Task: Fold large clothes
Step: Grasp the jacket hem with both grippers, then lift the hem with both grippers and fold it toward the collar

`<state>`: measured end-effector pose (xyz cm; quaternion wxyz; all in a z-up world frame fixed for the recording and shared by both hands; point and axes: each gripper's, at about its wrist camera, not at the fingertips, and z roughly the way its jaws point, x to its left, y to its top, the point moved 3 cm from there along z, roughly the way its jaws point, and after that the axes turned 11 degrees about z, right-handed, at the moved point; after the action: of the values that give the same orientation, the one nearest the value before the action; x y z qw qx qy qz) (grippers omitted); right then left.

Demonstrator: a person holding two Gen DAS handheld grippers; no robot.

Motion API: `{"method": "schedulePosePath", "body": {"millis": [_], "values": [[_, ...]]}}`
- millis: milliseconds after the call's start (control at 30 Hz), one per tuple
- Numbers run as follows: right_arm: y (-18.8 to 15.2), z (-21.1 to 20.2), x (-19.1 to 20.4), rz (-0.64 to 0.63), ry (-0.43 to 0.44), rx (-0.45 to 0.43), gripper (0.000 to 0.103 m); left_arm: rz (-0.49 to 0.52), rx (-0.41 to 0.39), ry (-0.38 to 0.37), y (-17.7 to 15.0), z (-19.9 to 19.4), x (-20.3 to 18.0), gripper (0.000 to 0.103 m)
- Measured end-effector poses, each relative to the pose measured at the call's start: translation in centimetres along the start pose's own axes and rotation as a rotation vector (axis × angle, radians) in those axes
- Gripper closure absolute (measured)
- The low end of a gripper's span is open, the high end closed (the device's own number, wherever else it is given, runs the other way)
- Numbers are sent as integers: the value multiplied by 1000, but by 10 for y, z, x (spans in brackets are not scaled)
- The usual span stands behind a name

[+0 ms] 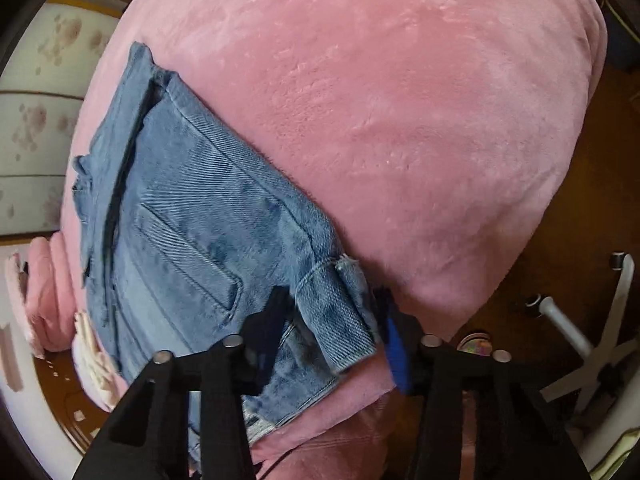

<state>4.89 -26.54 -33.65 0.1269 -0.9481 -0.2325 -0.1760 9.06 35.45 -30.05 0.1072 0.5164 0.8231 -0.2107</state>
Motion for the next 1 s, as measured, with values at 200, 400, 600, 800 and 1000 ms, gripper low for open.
{"method": "schedulePosePath", "body": {"millis": [200,400,600,800,1000], "values": [[-7,-11,10,-1,20,-5,72,-36,-5,-36,-13,8,-10,21],[-12,-37,12,18,81,-1,77,18,-55,81,-18,3,-49,61],[-18,-70,22,-22,180,20,79,5,-170,113,-37,-30,-77,91],[-26,-99,55,-23,306,71,82,-94,-281,-28,-44,-78,-96,92],[-23,-136,109,-117,380,65,83,-34,-296,-71,-26,-141,-132,92]]}}
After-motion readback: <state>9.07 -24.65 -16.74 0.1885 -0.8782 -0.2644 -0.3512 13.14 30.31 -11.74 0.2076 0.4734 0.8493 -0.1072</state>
